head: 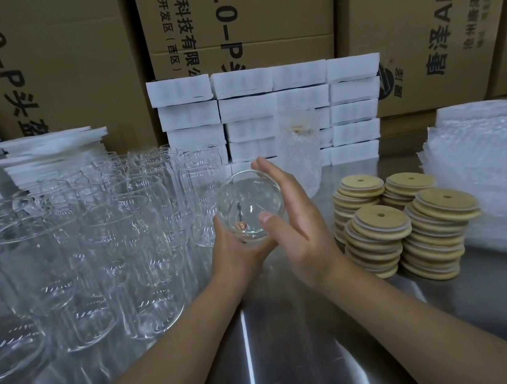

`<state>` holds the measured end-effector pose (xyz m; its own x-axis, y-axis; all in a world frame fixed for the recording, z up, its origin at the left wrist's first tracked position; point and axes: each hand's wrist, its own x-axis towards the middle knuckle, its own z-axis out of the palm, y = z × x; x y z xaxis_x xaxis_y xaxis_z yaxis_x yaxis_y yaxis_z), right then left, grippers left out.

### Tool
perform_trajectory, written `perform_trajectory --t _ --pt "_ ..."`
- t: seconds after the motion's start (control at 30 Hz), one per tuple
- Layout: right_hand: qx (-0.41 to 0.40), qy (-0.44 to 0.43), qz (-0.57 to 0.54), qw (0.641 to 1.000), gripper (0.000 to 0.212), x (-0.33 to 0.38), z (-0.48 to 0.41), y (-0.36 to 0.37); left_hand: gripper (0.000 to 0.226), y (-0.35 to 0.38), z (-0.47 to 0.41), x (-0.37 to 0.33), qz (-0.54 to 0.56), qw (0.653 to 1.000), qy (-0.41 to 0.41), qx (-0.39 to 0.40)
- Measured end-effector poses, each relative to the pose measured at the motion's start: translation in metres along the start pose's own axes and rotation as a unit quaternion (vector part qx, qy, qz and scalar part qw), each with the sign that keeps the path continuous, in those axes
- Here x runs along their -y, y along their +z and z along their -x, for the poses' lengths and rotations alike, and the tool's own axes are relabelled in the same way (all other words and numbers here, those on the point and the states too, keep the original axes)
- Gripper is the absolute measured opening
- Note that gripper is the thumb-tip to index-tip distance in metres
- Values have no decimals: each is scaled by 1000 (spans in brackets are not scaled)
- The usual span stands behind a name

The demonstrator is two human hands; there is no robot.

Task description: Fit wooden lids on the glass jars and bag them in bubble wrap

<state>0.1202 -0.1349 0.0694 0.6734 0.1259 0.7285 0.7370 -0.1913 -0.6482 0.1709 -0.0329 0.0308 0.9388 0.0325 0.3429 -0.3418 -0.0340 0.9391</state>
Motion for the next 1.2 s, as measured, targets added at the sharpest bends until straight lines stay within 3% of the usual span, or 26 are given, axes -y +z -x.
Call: perform_trajectory --t 0.17,0.43,0.47,0.57,0.6,0.73,0.9,1.03,1.2 --pt "-4 -8 42 999 62 1 2 0 84 -4 -2 1 -100 994 7 34" --pt "-66 4 69 995 69 2 1 6 35 -3 4 3 -151 988 4 -20" --pt "-73 9 65 995 69 1 1 6 39 -2 5 0 -159 987 12 -29" --pt "-93 16 52 994 67 0 0 8 94 -2 8 -11 -146 989 11 -28" --pt "-104 16 48 993 67 -1 0 8 99 -2 7 -12 -151 988 22 -29" --pt "-154 26 14 988 65 -3 -2 5 101 0 10 -16 -139 990 28 -14" --pt "-173 39 -57 983 44 -3 -5 0 98 3 12 -14 -103 993 37 39" --pt "-193 70 -55 977 29 -8 -6 -2 96 3 15 -11 -52 996 -6 73" --pt "-215 104 -50 970 33 -13 -9 -5 74 2 13 -12 9 997 -40 69"
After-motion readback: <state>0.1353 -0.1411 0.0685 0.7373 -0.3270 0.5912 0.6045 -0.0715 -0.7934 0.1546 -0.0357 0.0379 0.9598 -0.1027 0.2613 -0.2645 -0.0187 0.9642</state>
